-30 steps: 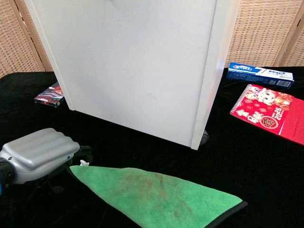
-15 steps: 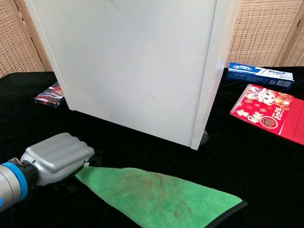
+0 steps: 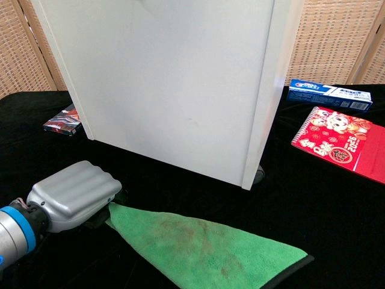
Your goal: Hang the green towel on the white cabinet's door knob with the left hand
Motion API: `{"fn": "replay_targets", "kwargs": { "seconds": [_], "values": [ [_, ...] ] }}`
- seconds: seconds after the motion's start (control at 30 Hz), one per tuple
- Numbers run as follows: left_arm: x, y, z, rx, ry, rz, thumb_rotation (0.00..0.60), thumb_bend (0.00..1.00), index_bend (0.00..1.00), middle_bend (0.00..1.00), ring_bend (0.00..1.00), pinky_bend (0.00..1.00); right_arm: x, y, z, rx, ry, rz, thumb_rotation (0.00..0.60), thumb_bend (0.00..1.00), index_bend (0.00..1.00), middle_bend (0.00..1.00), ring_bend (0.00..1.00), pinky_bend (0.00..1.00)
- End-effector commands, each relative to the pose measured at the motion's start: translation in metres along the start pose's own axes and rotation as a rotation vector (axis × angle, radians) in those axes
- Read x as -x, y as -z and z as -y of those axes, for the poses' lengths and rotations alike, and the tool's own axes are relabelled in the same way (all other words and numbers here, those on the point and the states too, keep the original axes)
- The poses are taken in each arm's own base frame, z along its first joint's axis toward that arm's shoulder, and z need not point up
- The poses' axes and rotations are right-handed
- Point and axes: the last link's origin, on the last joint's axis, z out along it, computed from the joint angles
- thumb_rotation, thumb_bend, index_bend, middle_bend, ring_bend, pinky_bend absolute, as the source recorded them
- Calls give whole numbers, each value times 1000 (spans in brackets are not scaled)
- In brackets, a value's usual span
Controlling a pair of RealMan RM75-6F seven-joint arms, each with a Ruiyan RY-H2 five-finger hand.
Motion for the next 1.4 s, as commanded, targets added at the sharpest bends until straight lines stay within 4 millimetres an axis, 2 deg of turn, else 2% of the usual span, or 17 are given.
{"fn": "replay_targets", "kwargs": {
  "seconds": [0.03, 0.27, 0.4, 0.43, 0.67, 0.9, 0.93, 1.07, 1.4],
  "values": [
    [-4, 7, 9, 6, -9, -51, 600, 617, 642, 820, 715, 653, 0, 0, 0, 2, -3, -1, 600, 86, 5, 0, 0, 0],
    [-36, 27, 32, 66, -75, -253, 600, 617, 699, 820, 715, 653, -1, 0, 0, 1, -6, -3, 600, 86, 5, 0, 0, 0],
    [-55, 36, 40, 110, -111, -365, 600, 614, 800, 820, 715, 653, -1, 0, 1, 1, -8, -7, 600, 86, 5, 0, 0, 0],
    [-67, 40, 43, 135, -131, -431, 600, 614, 824, 820, 715, 653, -1, 0, 1, 1, -8, -9, 600, 86, 6, 0, 0, 0],
    [-97, 54, 46, 180, -187, -555, 600, 615, 891, 820, 715, 653, -1, 1, 1, 0, -12, -15, 600, 87, 5, 0, 0, 0],
    [-124, 55, 47, 170, -237, -622, 600, 616, 909, 820, 715, 653, -3, 1, 1, 2, -20, -22, 600, 86, 5, 0, 0, 0],
    [-135, 54, 48, 162, -247, -652, 600, 615, 909, 820, 715, 653, -2, 1, 1, 2, -21, -20, 600, 87, 5, 0, 0, 0],
    [-156, 48, 48, 156, -266, -680, 600, 615, 909, 820, 715, 653, -2, 1, 1, 0, -21, -20, 600, 86, 6, 0, 0, 0],
    [-191, 41, 44, 149, -306, -748, 600, 614, 909, 820, 715, 653, -2, 0, 1, 4, -29, -22, 600, 86, 6, 0, 0, 0]
  ]
}}
